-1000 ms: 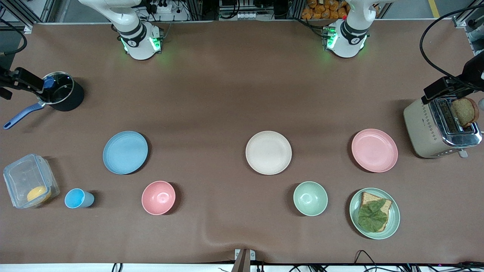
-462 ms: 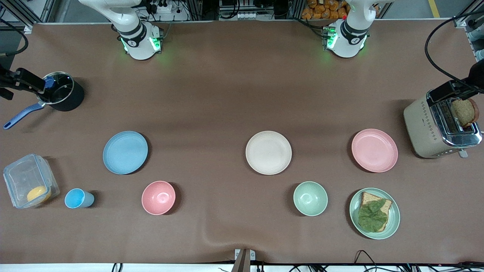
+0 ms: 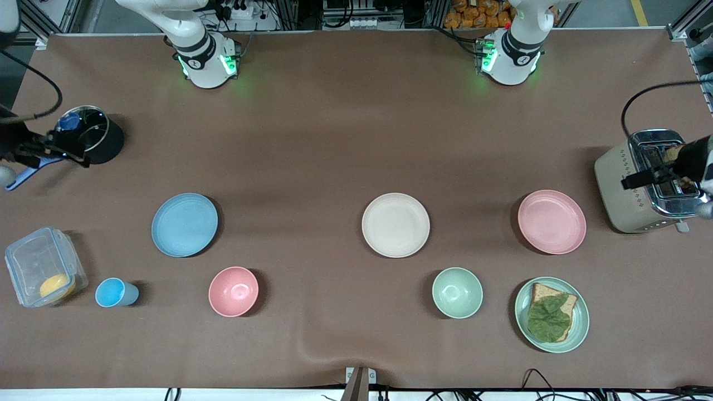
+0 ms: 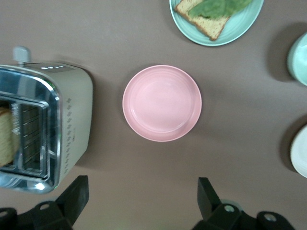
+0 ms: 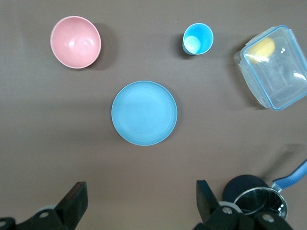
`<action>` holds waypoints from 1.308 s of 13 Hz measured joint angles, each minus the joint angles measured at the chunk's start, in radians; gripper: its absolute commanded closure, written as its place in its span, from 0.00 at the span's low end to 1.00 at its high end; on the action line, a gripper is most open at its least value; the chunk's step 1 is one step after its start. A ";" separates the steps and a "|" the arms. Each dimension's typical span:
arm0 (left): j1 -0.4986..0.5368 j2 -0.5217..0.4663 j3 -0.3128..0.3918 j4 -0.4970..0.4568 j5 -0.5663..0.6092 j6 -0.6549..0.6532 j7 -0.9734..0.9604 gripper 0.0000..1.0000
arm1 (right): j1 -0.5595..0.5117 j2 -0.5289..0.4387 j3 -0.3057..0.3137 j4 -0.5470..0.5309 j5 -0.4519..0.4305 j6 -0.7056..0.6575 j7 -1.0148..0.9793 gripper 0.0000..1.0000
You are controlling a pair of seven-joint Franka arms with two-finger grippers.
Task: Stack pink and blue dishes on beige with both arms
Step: 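Reach the left gripper to the pink plate while the right gripper reaches the blue plate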
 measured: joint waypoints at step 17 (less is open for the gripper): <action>0.061 0.255 -0.005 -0.159 -0.004 0.288 -0.012 0.00 | -0.094 0.267 -0.008 0.034 -0.002 -0.074 -0.006 0.00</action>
